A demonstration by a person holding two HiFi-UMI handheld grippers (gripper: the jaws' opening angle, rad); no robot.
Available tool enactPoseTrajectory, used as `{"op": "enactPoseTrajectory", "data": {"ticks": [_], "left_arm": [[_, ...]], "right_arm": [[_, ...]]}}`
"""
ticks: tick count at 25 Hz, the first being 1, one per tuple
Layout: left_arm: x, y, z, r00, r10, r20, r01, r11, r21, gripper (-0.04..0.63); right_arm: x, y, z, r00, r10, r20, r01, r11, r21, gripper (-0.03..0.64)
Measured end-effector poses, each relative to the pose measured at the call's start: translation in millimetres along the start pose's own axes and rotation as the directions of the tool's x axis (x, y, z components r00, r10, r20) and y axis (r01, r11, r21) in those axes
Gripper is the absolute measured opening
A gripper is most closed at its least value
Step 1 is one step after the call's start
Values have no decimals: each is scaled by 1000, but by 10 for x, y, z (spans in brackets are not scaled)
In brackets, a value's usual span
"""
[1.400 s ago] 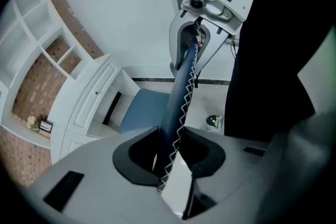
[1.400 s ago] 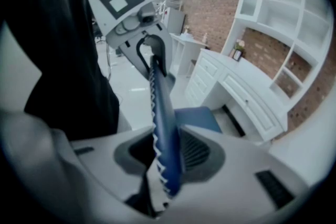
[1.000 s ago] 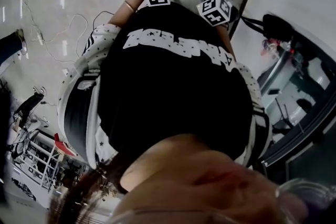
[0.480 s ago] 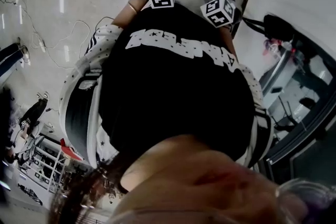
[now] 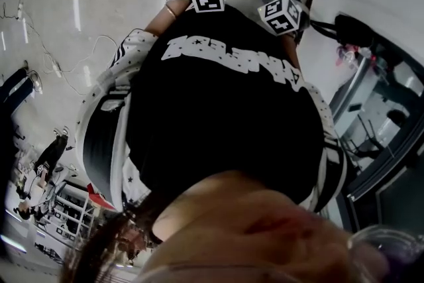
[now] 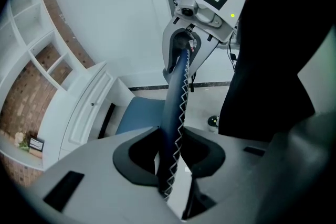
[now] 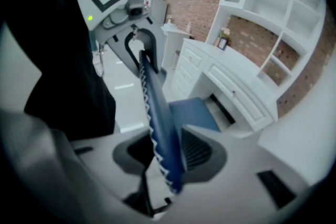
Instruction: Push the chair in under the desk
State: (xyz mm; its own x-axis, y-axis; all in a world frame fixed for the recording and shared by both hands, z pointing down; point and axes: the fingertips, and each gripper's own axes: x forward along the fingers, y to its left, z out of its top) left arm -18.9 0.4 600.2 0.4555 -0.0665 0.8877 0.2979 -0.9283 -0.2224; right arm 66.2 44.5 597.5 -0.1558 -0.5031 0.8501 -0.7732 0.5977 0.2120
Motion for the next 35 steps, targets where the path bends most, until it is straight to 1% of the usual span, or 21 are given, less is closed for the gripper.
{"op": "enactPoseTrajectory", "data": {"ticks": [6, 11, 18, 22, 35], "left_arm": [[-6, 60, -8, 1000, -14, 22, 14, 1000, 20, 133], [11, 157, -27, 998, -42, 55, 40, 999, 33, 133], [33, 51, 42, 993, -88, 79, 84, 995, 44, 133], [47, 33, 59, 993, -83, 82, 80, 996, 42, 132], [74, 84, 84, 994, -64, 93, 62, 998, 20, 132]], "right_arm": [[34, -30, 30, 1000, -8, -7, 8, 1000, 14, 149], [91, -118, 92, 999, -25, -26, 26, 999, 31, 153], [75, -101, 5, 998, -36, -43, 38, 999, 37, 160], [63, -107, -25, 997, -51, -54, 53, 997, 48, 164], [105, -158, -55, 996, -32, -81, 36, 998, 44, 164]]}}
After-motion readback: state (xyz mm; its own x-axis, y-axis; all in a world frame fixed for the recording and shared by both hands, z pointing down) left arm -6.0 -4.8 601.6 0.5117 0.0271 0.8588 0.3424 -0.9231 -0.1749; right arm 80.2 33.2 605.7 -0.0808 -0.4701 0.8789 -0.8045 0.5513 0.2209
